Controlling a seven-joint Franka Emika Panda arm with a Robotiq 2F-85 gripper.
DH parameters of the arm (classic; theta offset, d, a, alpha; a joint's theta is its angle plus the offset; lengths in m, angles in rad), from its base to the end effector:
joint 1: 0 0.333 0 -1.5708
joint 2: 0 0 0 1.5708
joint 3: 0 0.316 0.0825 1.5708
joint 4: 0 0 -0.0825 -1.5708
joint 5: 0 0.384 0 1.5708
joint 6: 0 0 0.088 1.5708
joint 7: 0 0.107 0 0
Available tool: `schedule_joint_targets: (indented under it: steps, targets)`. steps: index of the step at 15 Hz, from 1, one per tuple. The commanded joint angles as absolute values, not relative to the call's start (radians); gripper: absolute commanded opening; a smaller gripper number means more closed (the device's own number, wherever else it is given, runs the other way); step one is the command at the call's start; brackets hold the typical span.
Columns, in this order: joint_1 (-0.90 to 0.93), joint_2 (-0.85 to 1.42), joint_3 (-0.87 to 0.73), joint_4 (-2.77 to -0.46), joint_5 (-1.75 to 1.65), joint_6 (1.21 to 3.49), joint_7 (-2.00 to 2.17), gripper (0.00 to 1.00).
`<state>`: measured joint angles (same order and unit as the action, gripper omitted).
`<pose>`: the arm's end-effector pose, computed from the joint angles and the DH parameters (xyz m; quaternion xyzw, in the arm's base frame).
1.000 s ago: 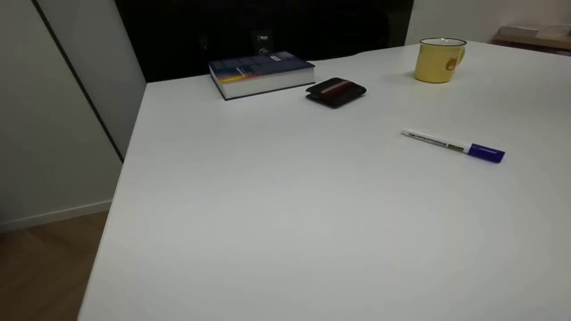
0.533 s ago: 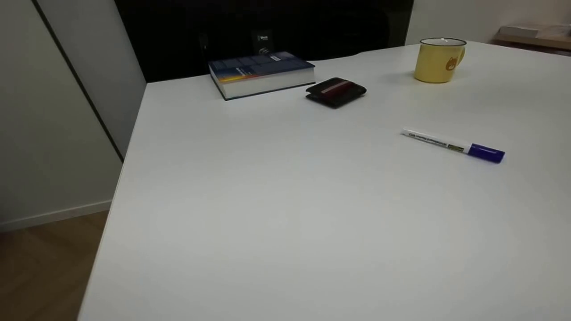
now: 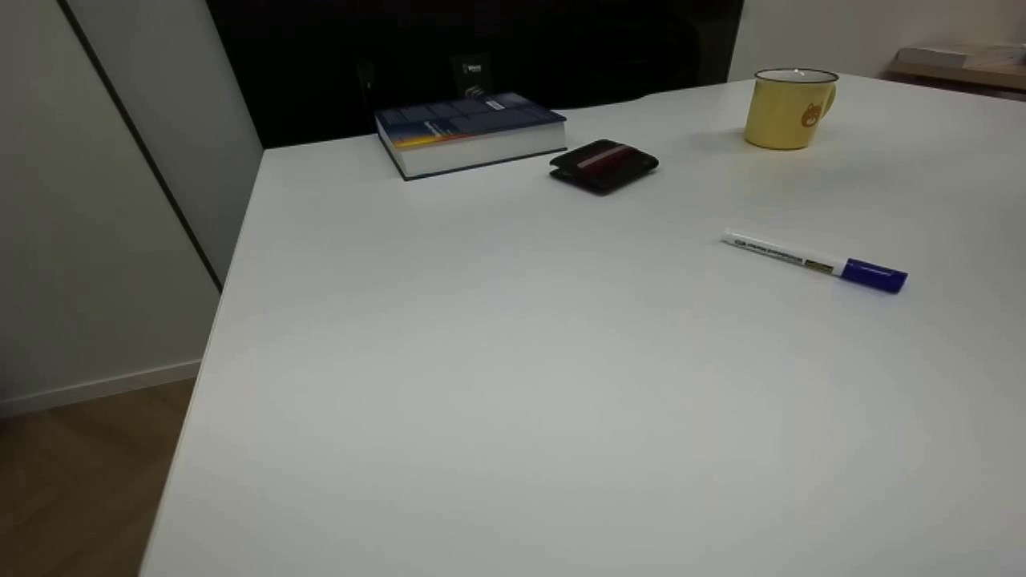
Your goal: Put the pen in the cup
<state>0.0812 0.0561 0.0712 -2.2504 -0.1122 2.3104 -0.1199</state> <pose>0.5229 0.0780 0.3408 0.9842 0.1728 0.0027 0.0395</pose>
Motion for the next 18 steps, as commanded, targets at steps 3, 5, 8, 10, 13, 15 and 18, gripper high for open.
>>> schedule_joint_targets:
  steps: [3,5,8,10,13,15,18]
  targets:
    - [0.118,0.166,0.117,-2.198,-0.075,2.342,-0.120,1.00]
    - [0.133,0.190,0.136,-2.199,-0.055,2.360,-0.128,1.00]
    - [0.158,0.217,0.167,-2.208,-0.027,2.396,-0.128,1.00]
    - [0.179,0.234,0.186,-2.218,-0.028,2.430,-0.115,1.00]
    - [0.211,0.262,0.207,-2.228,-0.042,2.479,-0.095,1.00]
    - [0.233,0.281,0.216,-2.234,-0.050,2.522,-0.077,1.00]
    - [0.264,0.323,0.216,-2.226,-0.067,2.572,-0.041,1.00]
